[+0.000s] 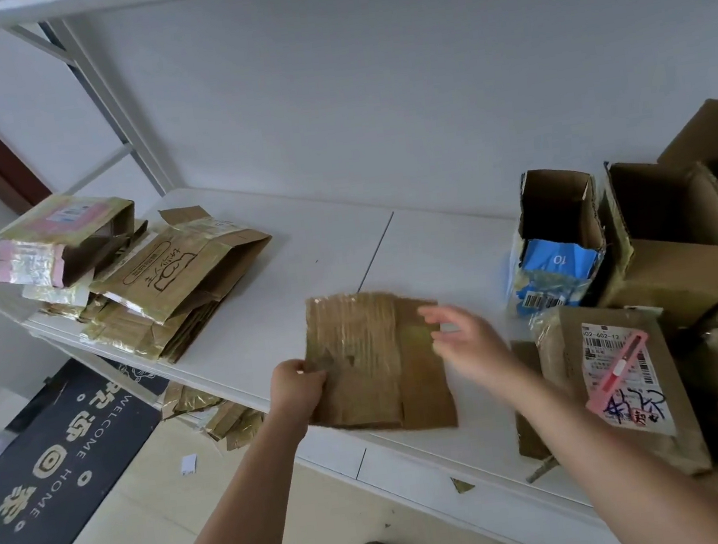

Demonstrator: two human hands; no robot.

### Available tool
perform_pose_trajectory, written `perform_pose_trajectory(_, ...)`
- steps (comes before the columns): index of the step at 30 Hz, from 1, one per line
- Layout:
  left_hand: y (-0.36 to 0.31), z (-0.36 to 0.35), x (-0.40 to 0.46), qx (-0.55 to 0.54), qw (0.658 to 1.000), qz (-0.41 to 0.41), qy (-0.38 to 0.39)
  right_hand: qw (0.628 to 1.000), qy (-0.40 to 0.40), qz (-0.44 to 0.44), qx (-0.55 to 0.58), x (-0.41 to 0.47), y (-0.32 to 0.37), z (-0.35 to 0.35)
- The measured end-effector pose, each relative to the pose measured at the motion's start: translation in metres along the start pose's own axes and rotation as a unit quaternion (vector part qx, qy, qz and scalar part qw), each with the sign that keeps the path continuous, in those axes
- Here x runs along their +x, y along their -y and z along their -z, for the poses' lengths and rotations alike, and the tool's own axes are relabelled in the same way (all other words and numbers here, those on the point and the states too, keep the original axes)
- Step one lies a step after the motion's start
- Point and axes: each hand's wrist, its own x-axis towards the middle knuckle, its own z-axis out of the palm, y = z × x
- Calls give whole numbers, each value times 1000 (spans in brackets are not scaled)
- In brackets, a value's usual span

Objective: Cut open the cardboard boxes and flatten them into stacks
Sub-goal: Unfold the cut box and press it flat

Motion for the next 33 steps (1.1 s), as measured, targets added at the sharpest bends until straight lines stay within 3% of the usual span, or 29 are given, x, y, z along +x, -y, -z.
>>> perform_pose_trajectory(2, 13, -10, 0, 75, 997, -9, 2, 984, 90, 32, -150, 3, -22, -19)
perform_pose_trajectory(4, 24, -15, -1, 150, 985, -80, -16, 963, 150, 31, -222, 5, -44, -39)
perform_pose_trajectory(6, 30, -18, -1, 271, 944, -187, -15, 946, 144, 33, -290, 7, -59, -56)
perform_pose_trajectory(8, 33, -20, 3, 363, 896, -253, 43, 919, 106, 44, -377, 9, -65, -67)
perform_pose_trajectory(11, 47, -23, 9, 407, 867, -247, 146, 884, 75, 67, -456, 9, -68, -77)
perform_pose_trajectory(14, 57, -25, 11, 413, 865, -243, 150, 859, 74, 71, -502, 8, -76, -87)
perform_pose_trajectory(17, 53, -27, 14, 396, 877, -222, 155, 857, 63, 66, -506, 7, -88, -90)
perform_pose_trajectory(19, 47, -27, 10, 351, 905, -200, 135, 862, 75, 76, -495, 8, -94, -90)
perform_pose_trajectory(21, 41, -27, 4, 230, 956, -173, 57, 868, 88, 78, -482, 9, -92, -87)
perform_pose_trajectory(23, 32, -27, -4, 94, 986, -130, -41, 869, 81, 80, -481, 9, -93, -86)
perform_pose_trajectory(25, 19, -22, -9, 41, 993, -74, -84, 870, 87, 78, -479, 9, -96, -83)
perform_pose_trajectory(28, 5, -8, -10, 40, 998, -42, -34, 880, 105, 72, -458, 10, -86, -77)
perform_pose_trajectory(30, -2, 7, -9, -21, 999, -15, -19, 895, 99, 50, -433, 13, -74, -79)
perform_pose_trajectory(33, -14, 34, -1, -95, 992, -6, -78, 947, -32, 54, -315, 19, -44, -98)
